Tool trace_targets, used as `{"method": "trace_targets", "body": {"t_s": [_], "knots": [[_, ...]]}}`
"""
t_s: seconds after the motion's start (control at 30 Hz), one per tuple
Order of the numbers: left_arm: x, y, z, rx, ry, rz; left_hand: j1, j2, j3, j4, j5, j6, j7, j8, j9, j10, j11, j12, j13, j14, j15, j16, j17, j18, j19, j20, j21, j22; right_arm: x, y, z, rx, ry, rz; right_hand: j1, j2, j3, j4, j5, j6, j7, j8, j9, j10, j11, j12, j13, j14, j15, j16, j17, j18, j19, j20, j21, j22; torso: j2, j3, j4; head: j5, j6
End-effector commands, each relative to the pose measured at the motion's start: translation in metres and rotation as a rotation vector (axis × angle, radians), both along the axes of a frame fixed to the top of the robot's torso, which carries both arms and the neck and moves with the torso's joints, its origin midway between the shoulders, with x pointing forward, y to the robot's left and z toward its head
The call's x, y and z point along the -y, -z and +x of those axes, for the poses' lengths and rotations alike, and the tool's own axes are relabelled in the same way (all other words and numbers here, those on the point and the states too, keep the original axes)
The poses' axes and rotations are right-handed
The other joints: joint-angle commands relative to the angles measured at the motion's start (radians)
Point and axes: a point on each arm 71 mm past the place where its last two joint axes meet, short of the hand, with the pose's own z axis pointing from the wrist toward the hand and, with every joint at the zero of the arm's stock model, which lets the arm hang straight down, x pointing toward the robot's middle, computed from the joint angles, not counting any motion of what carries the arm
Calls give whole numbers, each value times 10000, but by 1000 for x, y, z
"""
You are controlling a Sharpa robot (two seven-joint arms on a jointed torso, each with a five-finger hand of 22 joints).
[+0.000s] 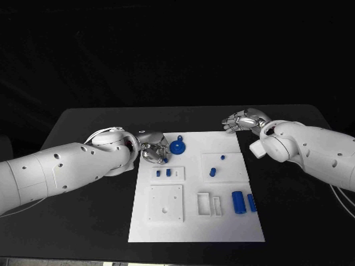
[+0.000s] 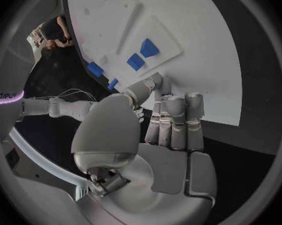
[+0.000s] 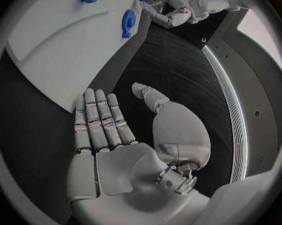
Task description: Assemble the parts on the task board
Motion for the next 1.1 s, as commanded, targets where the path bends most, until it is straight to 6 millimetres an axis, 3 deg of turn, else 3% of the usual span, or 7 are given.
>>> {"method": "trace_targets", "body": {"t_s": [0.03,0.8,1.0,1.1], "knots": [[1,3,0,-74,151,317,1,118,68,-10,49,166,65,40,5,77,8,-41,12,48,-49,52,12,340,7,-448,52,174,-2,0,0,8,-167,57,-100,24,-67,16,59,-84,224,55,-12,16,27,-45,-8,-69,6,54,-13,205,-12,61,-60,12,-1,1,-1,16,-7],[-2,6,-2,-207,109,159,-23,80,73,-25,32,159,70,21,-23,84,11,-89,29,33,-47,43,8,331,-5,-447,51,167,-1,0,-1,-5,-164,53,-105,36,-70,20,62,-86,224,58,-15,17,26,-46,-7,-71,6,57,-18,207,-10,62,-66,16,-1,-7,-2,4,5],[-4,7,-2,-253,-22,132,-60,-46,56,2,-53,-184,210,-197,-144,20,47,-211,53,-18,-12,15,-4,325,-23,-430,45,154,-2,0,-1,-17,-187,58,-108,37,-72,22,63,-85,224,60,-16,18,26,-46,-7,-71,6,58,-19,208,-9,63,-68,17,-1,-3,3,9,4],[-5,7,-2,-267,-101,96,-131,-207,11,77,-86,-627,368,-451,-275,70,51,-234,97,-31,-8,7,-11,316,-23,-416,49,148,-2,0,-1,-16,-184,57,-108,39,-72,23,64,-84,224,61,-17,19,26,-45,-7,-71,6,59,-19,208,-8,63,-68,18,0,-2,-1,8,-9]]}}
